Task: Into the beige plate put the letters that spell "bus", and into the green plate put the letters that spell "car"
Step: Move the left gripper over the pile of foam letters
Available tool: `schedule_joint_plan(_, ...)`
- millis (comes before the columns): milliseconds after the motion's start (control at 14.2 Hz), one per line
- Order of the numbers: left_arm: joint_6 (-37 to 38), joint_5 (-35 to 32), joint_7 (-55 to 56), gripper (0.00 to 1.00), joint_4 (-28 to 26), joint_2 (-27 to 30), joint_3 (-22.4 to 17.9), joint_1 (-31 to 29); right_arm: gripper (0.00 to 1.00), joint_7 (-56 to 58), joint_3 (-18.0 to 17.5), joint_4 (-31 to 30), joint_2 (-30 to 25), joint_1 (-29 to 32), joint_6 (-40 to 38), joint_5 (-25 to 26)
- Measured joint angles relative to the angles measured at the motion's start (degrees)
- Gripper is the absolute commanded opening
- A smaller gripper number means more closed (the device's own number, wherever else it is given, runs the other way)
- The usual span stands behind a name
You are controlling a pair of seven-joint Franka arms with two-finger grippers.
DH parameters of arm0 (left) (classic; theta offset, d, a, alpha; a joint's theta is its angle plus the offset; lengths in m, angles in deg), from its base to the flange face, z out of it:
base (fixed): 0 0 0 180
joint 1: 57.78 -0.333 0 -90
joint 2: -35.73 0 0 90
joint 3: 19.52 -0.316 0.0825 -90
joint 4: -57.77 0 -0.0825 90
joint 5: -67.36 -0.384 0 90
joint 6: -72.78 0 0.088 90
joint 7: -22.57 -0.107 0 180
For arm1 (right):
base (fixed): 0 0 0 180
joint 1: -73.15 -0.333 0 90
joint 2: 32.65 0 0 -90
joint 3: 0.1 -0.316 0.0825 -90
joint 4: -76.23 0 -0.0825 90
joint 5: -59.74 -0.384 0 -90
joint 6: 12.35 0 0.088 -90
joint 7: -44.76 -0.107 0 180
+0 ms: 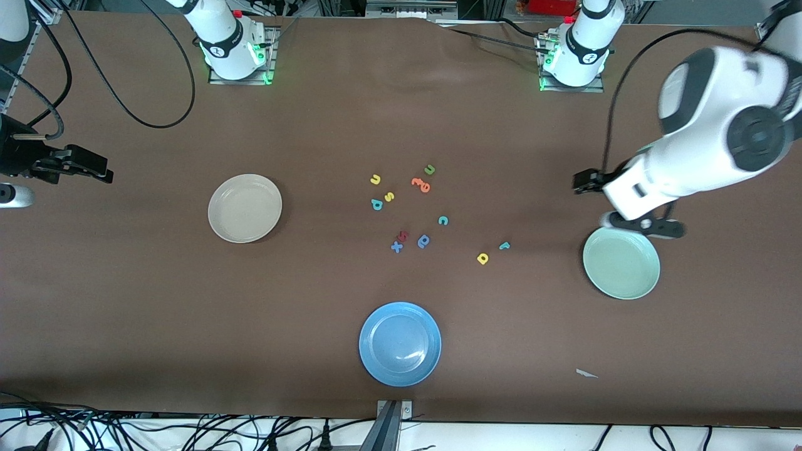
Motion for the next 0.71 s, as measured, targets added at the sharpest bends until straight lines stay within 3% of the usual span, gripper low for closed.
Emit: schedule_joint_plan(706, -18.9, 4.3, 22.2, 1.00, -0.5, -13.9, 0.2, 16.5, 1.00, 0.0, 0.0, 0.0, 0.0, 0.0, 0.0, 0.0)
